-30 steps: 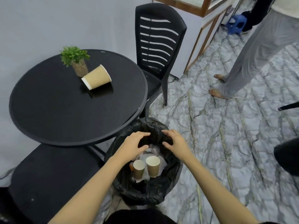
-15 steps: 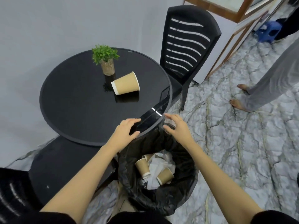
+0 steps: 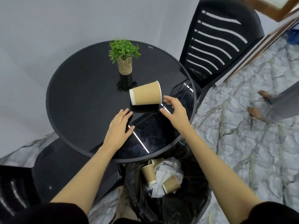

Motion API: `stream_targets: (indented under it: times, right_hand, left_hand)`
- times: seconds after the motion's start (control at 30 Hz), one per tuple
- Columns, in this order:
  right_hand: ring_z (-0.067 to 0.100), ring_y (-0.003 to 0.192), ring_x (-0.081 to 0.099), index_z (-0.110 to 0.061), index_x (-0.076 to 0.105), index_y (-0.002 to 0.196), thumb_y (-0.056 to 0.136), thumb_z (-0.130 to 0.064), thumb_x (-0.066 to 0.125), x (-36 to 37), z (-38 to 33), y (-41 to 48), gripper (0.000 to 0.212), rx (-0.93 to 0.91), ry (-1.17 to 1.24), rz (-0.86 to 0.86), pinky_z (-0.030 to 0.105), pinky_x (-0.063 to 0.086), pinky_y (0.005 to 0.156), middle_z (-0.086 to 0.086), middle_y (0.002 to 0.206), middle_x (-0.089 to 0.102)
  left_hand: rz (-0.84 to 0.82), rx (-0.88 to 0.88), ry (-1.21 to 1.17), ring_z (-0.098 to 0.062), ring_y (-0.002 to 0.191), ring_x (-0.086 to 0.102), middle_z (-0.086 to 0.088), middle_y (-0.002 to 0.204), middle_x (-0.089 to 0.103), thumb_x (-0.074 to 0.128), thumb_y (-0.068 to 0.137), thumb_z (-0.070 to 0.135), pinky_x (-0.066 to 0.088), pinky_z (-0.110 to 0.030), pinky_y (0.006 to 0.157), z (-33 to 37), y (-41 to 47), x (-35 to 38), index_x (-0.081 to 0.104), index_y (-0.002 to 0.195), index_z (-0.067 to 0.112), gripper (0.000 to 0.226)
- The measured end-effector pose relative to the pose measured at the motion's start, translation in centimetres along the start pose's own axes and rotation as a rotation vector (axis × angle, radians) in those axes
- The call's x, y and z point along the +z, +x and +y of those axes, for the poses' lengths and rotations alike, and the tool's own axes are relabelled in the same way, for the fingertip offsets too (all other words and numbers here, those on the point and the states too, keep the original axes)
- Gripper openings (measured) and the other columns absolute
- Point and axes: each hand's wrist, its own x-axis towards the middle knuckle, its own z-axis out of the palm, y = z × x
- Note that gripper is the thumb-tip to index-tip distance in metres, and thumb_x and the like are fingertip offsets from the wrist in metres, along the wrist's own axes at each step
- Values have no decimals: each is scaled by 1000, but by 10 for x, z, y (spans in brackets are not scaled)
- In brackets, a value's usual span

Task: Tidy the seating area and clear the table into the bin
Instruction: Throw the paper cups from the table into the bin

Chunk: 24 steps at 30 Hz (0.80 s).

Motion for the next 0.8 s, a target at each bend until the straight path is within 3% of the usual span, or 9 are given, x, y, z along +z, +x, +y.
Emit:
stream_targets:
  times: [0.2, 0.27, 0.33, 0.37, 0.43, 0.53, 0.6, 0.7, 0.8]
  right_hand:
    - [8, 102, 52, -13, 55, 120, 85, -14, 64, 17, 1, 19, 36, 15, 83, 1, -3, 35, 84, -3, 112, 58]
    - [15, 99, 54, -12, 58, 115, 86, -15, 62, 22, 0, 20, 29, 35, 101, -9, 13, 42, 88, 0, 107, 60]
    - [23, 98, 57, -9, 60, 109, 87, -15, 61, 27, -1, 19, 23, 69, 116, -27, 30, 46, 89, 10, 105, 63]
    - [26, 96, 57, -7, 61, 106, 87, -15, 61, 30, -1, 18, 21, 78, 120, -28, 32, 47, 87, 15, 105, 64]
    - [21, 87, 57, -5, 63, 103, 88, -14, 60, 33, -1, 16, 18, 76, 139, -27, 21, 46, 79, 17, 101, 66]
    - [12, 82, 57, -2, 65, 101, 88, -11, 59, 31, -3, 13, 17, 71, 162, -25, 8, 44, 69, 7, 93, 66]
    - [10, 75, 55, 2, 64, 97, 87, -10, 59, 28, -3, 10, 17, 78, 190, -13, 15, 45, 68, 8, 86, 64]
    - [23, 72, 52, 9, 59, 93, 86, -11, 58, 21, 0, 1, 22, 81, 214, 18, 27, 42, 70, 27, 86, 61]
    - [15, 74, 51, 6, 59, 91, 86, -10, 58, 9, 2, -12, 17, 89, 222, 50, 21, 42, 68, 14, 79, 59]
  left_hand:
    - [46, 48, 60, -18, 142, 27, -3, 149, 38, 44, 92, 36, 17, -34, 118, -9, 4, 7, 38, 139, 13, 53]
    - [58, 55, 60, -18, 141, 28, -2, 148, 39, 37, 89, 41, 19, -35, 117, -9, 5, 8, 40, 137, 13, 56]
    - [65, 50, 35, -18, 142, 28, -2, 148, 39, 43, 90, 37, 18, -34, 117, -9, 6, 8, 41, 137, 14, 52]
    - [68, 43, 25, -17, 142, 27, -1, 149, 38, 48, 91, 33, 18, -33, 117, -10, 5, 9, 41, 137, 14, 51]
    - [76, 35, 13, -17, 142, 27, -1, 149, 38, 51, 90, 29, 18, -33, 117, -9, 5, 9, 42, 137, 14, 50]
    - [84, 30, -8, -18, 142, 27, -2, 149, 39, 52, 90, 28, 20, -34, 116, -8, 4, 10, 43, 136, 14, 49]
    - [90, 27, -21, -20, 141, 28, -2, 148, 40, 53, 90, 27, 21, -34, 115, -7, 3, 10, 45, 135, 13, 48]
    - [98, 22, -24, -20, 140, 29, -2, 146, 41, 54, 89, 26, 22, -35, 115, -6, 2, 10, 46, 134, 14, 47]
    - [98, 27, -24, -20, 140, 29, -2, 146, 42, 54, 89, 26, 23, -37, 114, -7, 2, 10, 47, 133, 14, 46]
